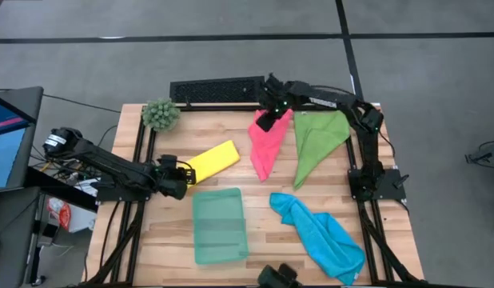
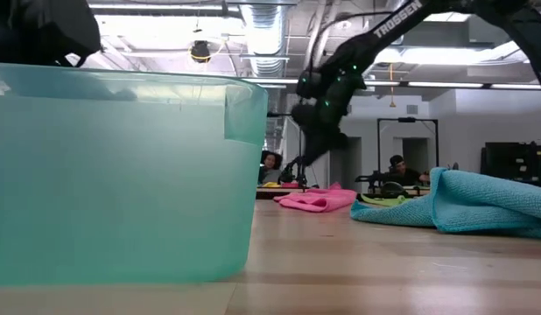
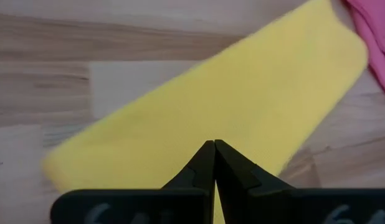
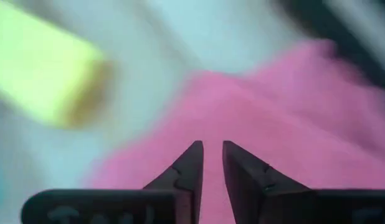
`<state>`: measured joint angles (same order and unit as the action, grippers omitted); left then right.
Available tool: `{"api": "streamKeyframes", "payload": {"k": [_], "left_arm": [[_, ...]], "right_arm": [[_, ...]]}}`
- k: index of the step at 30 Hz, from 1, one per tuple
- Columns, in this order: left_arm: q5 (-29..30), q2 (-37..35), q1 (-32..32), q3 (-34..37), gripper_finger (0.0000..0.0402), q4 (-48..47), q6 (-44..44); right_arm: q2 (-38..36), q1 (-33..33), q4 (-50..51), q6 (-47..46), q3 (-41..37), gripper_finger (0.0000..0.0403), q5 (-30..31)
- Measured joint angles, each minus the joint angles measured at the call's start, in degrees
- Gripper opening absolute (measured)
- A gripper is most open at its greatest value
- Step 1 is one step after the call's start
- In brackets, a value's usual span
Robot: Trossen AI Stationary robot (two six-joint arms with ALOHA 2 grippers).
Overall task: Fold microfiber towels
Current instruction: Fold the yellow towel
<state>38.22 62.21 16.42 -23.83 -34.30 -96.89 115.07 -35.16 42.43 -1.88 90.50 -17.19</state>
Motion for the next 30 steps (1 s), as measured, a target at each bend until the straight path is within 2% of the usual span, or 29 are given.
{"api": "streamKeyframes", "payload": {"k": [2, 6, 12, 17, 20, 28, 30], "left_arm": [[-0.02, 1.03, -0.29, 0.83, 0.0000, 2.76, 0.61], [-1.24, 3.40, -0.91, 2.42, 0.0000, 8.31, 1.69], [-1.81, 6.94, -0.95, 2.64, 0.0000, 12.27, 1.74], [-3.45, 10.79, -1.00, 2.64, 0.0000, 15.81, 3.08], [-3.85, 13.67, -1.13, 2.58, 0.0000, 17.81, 3.26], [-3.55, 19.64, -2.20, 2.39, 0.0000, 29.20, 7.92], [-4.43, 20.68, -3.36, 2.40, 0.0000, 31.02, 9.69]], "right_arm": [[0.00, 2.03, -1.48, -2.69, -0.04, 0.0085, -2.66], [0.50, 6.98, -2.80, -4.57, -0.09, 0.0098, 0.48], [0.50, 13.88, -10.26, -8.33, -0.11, 0.0162, 6.16], [0.50, 15.80, -11.28, -11.69, -0.09, 0.0202, 9.46], [0.50, 16.86, -12.51, -11.73, -0.09, 0.0207, 14.80], [2.16, 17.31, -14.78, -13.26, 0.15, 0.0198, 16.56], [2.80, 17.31, -11.94, -13.40, -0.23, 0.0196, 15.63]]}}
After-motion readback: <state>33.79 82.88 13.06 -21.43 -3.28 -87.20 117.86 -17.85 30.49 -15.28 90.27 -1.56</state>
